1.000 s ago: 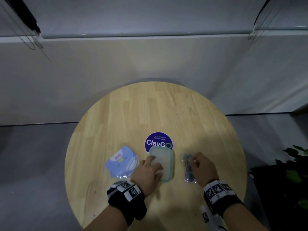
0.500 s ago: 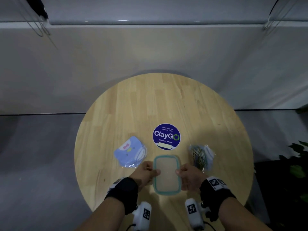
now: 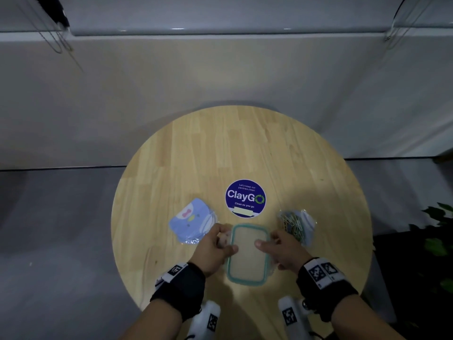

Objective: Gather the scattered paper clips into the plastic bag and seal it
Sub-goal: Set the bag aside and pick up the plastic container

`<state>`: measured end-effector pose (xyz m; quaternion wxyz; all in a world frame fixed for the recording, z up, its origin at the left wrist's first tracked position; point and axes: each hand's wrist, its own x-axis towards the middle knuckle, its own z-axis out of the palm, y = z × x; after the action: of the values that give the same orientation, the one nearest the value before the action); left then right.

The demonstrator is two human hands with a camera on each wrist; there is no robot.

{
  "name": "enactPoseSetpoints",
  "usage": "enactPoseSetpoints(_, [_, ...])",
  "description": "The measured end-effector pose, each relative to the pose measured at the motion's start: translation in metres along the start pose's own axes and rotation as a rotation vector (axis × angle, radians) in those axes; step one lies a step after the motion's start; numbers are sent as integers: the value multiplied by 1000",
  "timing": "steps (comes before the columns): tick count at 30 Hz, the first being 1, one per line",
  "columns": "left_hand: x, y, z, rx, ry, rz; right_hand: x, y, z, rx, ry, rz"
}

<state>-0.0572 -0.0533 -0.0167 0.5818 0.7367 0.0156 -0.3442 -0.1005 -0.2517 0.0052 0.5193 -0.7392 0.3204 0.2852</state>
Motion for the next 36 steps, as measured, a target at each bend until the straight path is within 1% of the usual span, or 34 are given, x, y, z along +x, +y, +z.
enactPoseSetpoints(2, [2, 2, -2, 2, -47, 26, 10, -7, -2, -181, 85, -96])
enactPoseSetpoints(3, [3, 1, -3, 30, -65, 29, 15, -13, -1, -257, 85, -154])
enactPoseSetpoints(5, [5, 1, -4, 117, -55, 39, 28, -24, 3, -415, -12, -228])
enactPoseSetpoints(7, [5, 0, -8, 215, 75, 11, 35, -32, 5, -583, -124, -198])
enactPoseSetpoints(8, [2, -1, -12, 264, 153, -35, 37, -33, 5, -616, -161, -170])
enactPoseSetpoints(9, [-1, -4, -17, 301, 193, -108, 39, -32, 3, -608, -179, -148])
enactPoseSetpoints(10, [-7, -6, -22, 323, 165, -211, 41, -29, 2, -572, -180, -130])
enactPoseSetpoints(11, [-12, -12, -27, 295, 59, -322, 43, -26, 2, -514, -171, -102])
enactPoseSetpoints(12, [-19, -16, -28, 205, -92, -419, 44, -23, 2, -427, -164, -58])
enactPoseSetpoints(13, [-24, -22, -28, 73, -209, -479, 44, -22, 4, -312, -169, 0])
enactPoseSetpoints(14, [-27, -27, -27, -47, -247, -493, 44, -19, 6, -191, -181, 58])
enactPoseSetpoints(17, [-26, -39, -24, -281, -144, -438, 41, -13, 3, 83, -246, 180])
enactPoseSetpoints(19, [-24, -40, -22, -385, -128, -419, 40, -6, 1, 234, -289, 223])
enactPoseSetpoints(21, [-23, -41, -21, -388, -106, -406, 40, -1, 0, 340, -243, 234])
enactPoseSetpoints(23, [-21, -38, -22, -389, -103, -386, 40, 0, 1, 356, -182, 225])
enactPoseSetpoints(25, [-19, -33, -22, -327, -84, -378, 37, -3, 1, 282, -163, 202])
enactPoseSetpoints(28, [-13, -24, -21, -205, 46, -352, 33, -7, 3, 47, -112, 117])
enactPoseSetpoints(30, [-12, -19, -21, -162, 63, -340, 30, -6, 3, -85, -88, 42])
enactPoseSetpoints(31, [-13, -15, -23, -123, 63, -329, 29, -6, 2, -111, -83, 12])
enactPoseSetpoints(33, [-15, 0, -32, 7, 69, -309, 25, -3, -3, -96, -88, -43])
enactPoseSetpoints(35, [-12, 16, -46, 186, 120, -285, 18, -1, -10, 25, -104, -80])
enactPoseSetpoints(36, [-7, 19, -54, 306, 162, -248, 15, -1, -13, 115, -120, -92])
